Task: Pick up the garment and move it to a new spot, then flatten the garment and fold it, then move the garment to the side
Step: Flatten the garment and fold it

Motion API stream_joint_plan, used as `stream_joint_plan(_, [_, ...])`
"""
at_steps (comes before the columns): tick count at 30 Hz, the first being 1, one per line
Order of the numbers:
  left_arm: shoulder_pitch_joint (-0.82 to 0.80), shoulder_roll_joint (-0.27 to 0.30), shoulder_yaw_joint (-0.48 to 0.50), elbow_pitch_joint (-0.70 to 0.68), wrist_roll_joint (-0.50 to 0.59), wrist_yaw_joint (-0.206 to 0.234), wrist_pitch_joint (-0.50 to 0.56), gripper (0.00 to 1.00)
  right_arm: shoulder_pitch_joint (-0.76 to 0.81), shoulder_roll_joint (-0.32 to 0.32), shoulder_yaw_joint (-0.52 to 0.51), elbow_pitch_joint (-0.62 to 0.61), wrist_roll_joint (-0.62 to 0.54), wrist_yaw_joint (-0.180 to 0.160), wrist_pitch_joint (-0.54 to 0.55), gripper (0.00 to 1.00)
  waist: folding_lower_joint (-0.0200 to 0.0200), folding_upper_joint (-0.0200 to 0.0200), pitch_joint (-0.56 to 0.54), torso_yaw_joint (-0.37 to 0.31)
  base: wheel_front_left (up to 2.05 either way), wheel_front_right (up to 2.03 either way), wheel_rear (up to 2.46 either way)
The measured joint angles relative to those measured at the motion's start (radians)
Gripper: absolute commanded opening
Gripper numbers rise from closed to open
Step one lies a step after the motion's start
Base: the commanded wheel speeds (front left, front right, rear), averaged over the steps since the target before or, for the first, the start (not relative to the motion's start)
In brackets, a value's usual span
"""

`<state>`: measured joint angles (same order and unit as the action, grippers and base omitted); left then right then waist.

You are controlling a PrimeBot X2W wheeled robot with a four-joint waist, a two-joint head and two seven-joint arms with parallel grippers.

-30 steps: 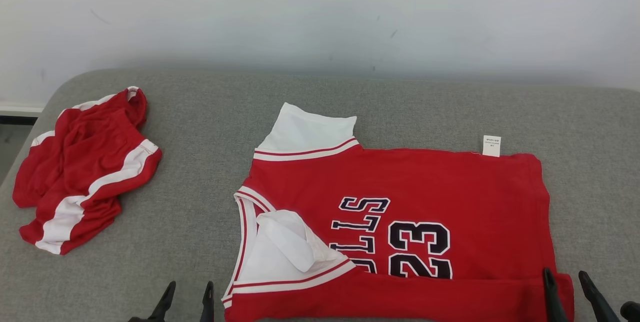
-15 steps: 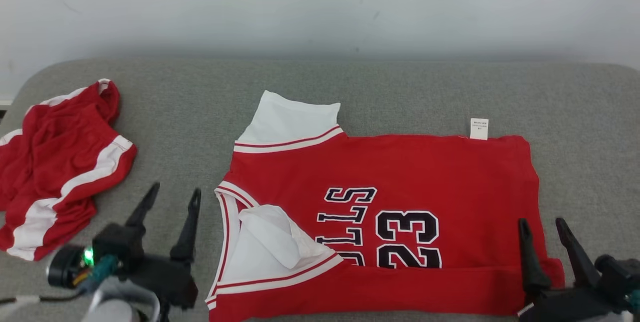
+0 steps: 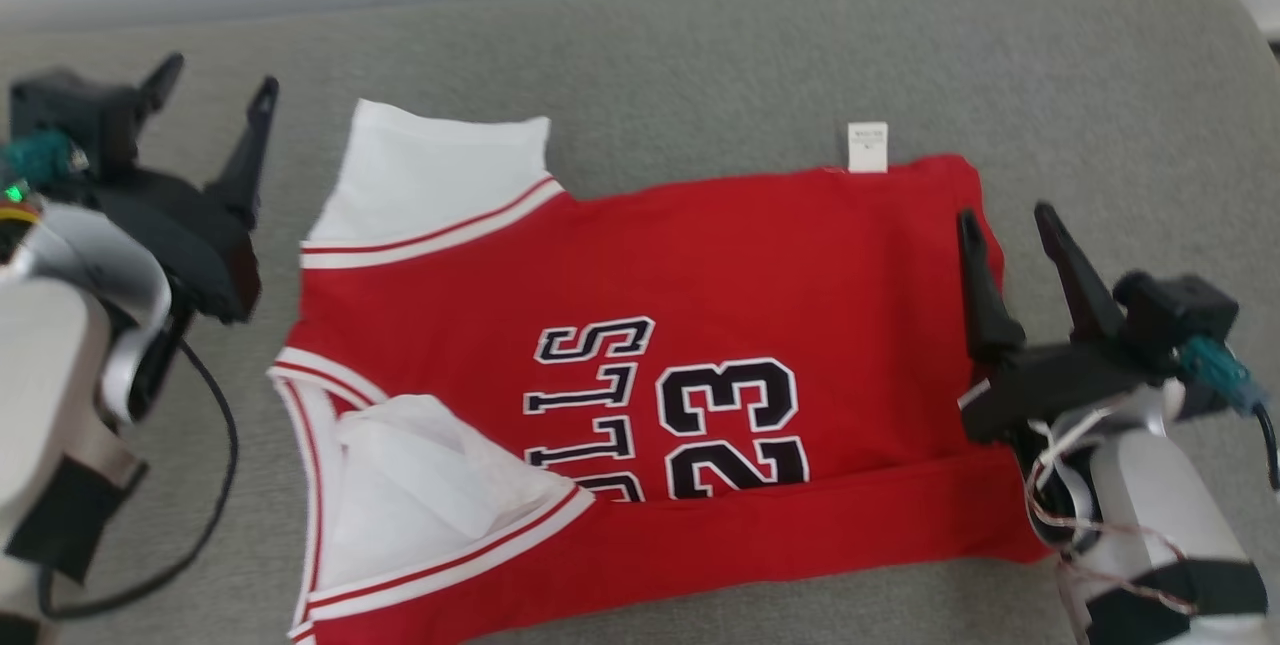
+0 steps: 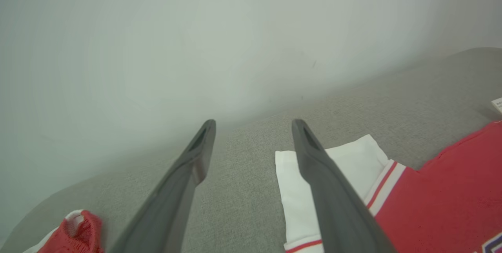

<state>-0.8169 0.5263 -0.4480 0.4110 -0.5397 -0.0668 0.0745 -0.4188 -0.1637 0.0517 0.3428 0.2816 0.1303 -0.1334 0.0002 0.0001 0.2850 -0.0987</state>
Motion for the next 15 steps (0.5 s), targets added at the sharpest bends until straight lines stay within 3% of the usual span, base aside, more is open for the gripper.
stream_joint_plan(7, [-0.155, 0.006, -0.030, 0.158, -0.003, -0.039, 0.058, 1.00, -0.146, -0.001, 0.063, 0.099, 0.017, 0.000, -0.040, 1.00, 0.0001, 0.0000, 0.084, -0.083, 0.00, 0.00, 0.00])
stream_joint_plan(15, [-0.211, -0.002, -0.054, 0.334, -0.022, -0.049, 0.102, 1.00, -0.198, -0.006, 0.113, 0.159, 0.039, 0.000, -0.084, 1.00, 0.0000, 0.0001, 0.137, -0.160, 0.00, 0.00, 0.00])
